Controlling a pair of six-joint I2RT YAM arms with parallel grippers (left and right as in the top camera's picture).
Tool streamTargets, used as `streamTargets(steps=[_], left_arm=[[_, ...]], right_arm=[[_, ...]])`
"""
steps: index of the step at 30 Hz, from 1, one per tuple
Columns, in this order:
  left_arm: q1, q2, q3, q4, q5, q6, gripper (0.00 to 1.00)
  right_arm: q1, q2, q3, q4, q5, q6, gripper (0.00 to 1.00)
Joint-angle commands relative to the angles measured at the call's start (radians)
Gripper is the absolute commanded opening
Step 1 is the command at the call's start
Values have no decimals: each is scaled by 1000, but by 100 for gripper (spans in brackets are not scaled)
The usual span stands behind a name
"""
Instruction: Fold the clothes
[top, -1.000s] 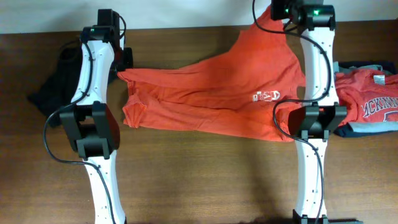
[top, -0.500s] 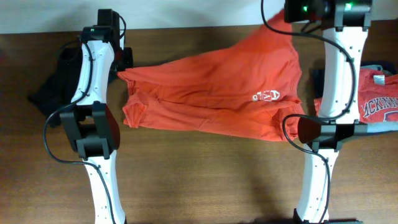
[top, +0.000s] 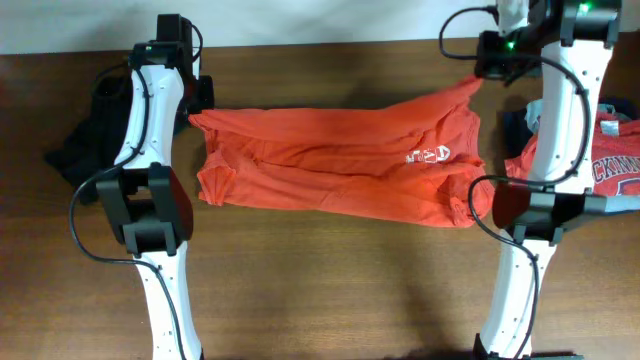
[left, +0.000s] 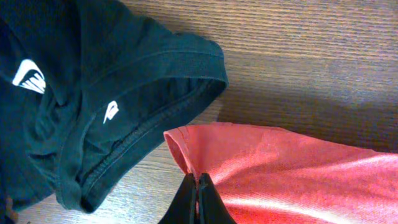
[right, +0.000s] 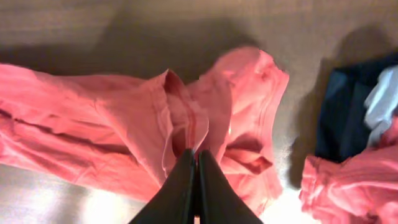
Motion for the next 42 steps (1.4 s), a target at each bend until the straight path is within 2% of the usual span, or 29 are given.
streamTargets(steps=[1,10,21,27,35,42], left_arm=[[3,-27,-6,1,0,12,1],[2,-27,-6,-12,0,12,1],[2,-27,-6,-21,1,12,1],[3,-27,-6,-46,0,13,1],[10,-37,0,-40,1,54,1],[10,-98,1,-40,11,176,1]], right_arm=[[3,-7,-102,-6,-20,26,4],[2,-13,-323,-7,-20,26,4],[1,-134,-552,-7,-11,26,4],[1,-173,-661,-7,103,52,4],[1,-173,-873,75,115,51,4],[1,-173,-970,150,114,51,4]])
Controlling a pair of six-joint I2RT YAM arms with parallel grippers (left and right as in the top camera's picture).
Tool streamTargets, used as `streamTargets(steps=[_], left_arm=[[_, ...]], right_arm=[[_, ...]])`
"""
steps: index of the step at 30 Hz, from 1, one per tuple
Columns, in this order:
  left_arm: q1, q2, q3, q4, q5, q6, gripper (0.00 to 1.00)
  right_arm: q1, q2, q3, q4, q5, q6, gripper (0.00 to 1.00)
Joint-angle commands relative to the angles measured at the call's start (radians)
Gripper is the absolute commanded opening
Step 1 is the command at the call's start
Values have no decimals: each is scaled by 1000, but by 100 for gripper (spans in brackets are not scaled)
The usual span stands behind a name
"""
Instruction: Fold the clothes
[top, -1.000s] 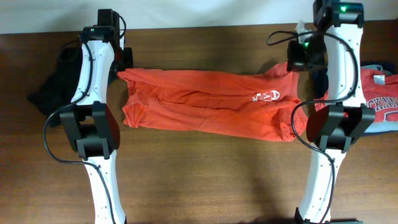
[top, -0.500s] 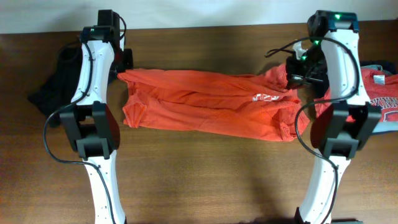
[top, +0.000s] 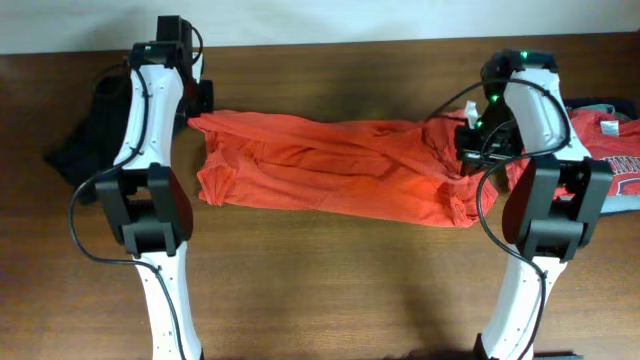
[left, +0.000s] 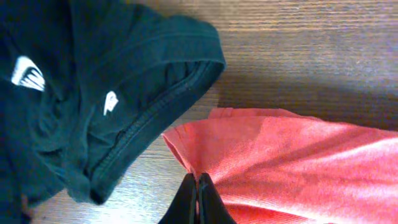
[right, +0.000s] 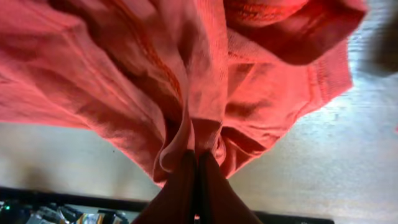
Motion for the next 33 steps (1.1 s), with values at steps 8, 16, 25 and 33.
streamTargets(steps=[8,16,25,33], left_arm=[[5,-199,1,-71,119,236,1],[5,-192,-39,-185,161,249,1],[5,-192,-234,-160,161,249,0],[5,-192,-353,-100,159,249,16]], right_arm=[[2,-9,-27,49,7,11,4],[2,-9,-27,60,8,-1,4],[-10,-8,-27,67,7,-23,4],[-34,-8,-27,63,-8,-24,5]])
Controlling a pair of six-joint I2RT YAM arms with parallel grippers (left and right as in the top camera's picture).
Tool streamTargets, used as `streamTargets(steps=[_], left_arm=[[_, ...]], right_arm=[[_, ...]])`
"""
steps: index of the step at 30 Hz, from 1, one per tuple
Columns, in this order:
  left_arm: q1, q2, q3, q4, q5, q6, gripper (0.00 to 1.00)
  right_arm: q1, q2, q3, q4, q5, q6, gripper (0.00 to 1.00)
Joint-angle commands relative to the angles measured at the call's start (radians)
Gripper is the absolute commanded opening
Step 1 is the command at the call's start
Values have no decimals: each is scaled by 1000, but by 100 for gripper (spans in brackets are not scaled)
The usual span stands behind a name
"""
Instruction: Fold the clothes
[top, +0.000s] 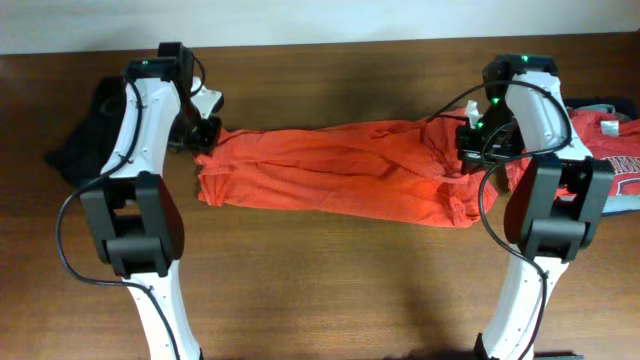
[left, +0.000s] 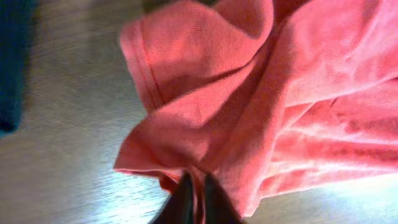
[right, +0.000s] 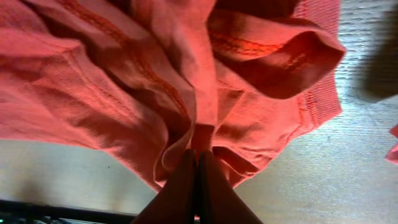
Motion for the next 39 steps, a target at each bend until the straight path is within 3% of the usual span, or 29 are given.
streamTargets(steps=[1,2,5,6,15,25,39], left_arm=[[5,-2,-15,3,10,14,31],[5,-2,-15,2,9,14,53],[5,-2,-15,5,-14,14,96],[5,-2,-15,6,-25,13,99],[24,-12,101,-29,-14,-43,99],[26,-20,160,-64,307,14,99],[62,86,141,-107,306,6,99]], right_arm=[[-18,-8,-5,-4,-10,-10,8],[-19,-8,-5,-5,-10,-10,12],[-23,-8,-4,-5,-15,-13,37],[-24,-8,-3,-4,-23,-15,41],[-35,-10,148,-58,-151,-56,44],[-35,-9,272,-110,-164,-66,53],[-35,-9,269,-102,-164,-66,54]])
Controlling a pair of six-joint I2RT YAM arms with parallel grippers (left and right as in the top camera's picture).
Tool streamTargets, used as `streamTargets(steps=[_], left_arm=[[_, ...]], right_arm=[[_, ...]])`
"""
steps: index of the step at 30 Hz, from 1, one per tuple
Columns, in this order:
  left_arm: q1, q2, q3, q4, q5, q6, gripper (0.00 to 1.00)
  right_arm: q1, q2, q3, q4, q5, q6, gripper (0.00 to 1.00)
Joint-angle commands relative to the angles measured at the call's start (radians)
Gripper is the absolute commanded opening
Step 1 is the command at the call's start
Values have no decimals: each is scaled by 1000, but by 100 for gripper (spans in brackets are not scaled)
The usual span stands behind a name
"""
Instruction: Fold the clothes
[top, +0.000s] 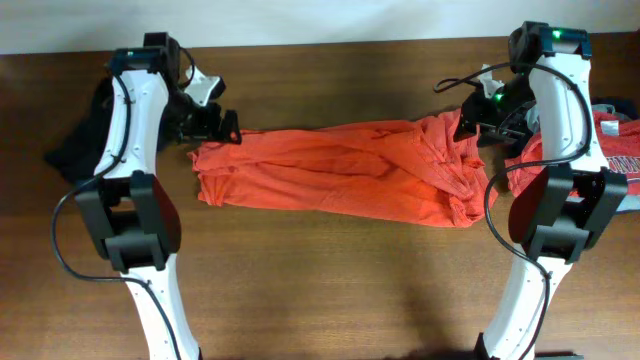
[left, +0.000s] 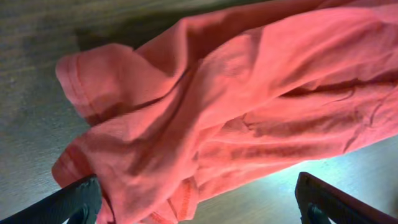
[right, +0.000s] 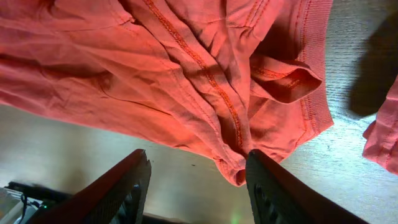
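Note:
The orange shirt (top: 340, 170) lies as a long, rumpled band across the table, its far edge folded onto the body. My left gripper (top: 213, 124) hangs open just above the shirt's left end (left: 155, 143); in the left wrist view its fingers (left: 68, 204) stand wide apart with nothing between them. My right gripper (top: 478, 112) is open over the bunched right end (right: 249, 106). In the right wrist view, the right gripper (right: 199, 190) holds only bare table between its fingers (right: 127, 186).
A black garment (top: 80, 135) lies in a heap at the table's far left, behind my left arm. Red and navy clothes (top: 618, 150) are piled at the right edge, and one red piece (right: 382, 134) lies close to the shirt's right end.
Both grippers were shut on the shirt's two ends. Now both are open and drawn back a little, and the shirt lies loose on the table.
At first both grippers pinched the shirt's far corners, the right one lifted at the back. Then the right end lay folded onto the body while the left stayed back. Then the left end was forward too. Now both ends are let go.

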Motion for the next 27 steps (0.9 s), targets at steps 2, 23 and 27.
streamTargets(steps=[2,23,27], left_arm=[[20,31,-34,-2,10,8,99],[15,31,-330,205,-113,-217,98],[15,31,-415,311,-47,-217,84]], right_arm=[[-6,-9,13,1,-13,-11,54],[-6,-8,13,5,-13,-10,54],[-6,-8,13,6,-13,-10,54]])
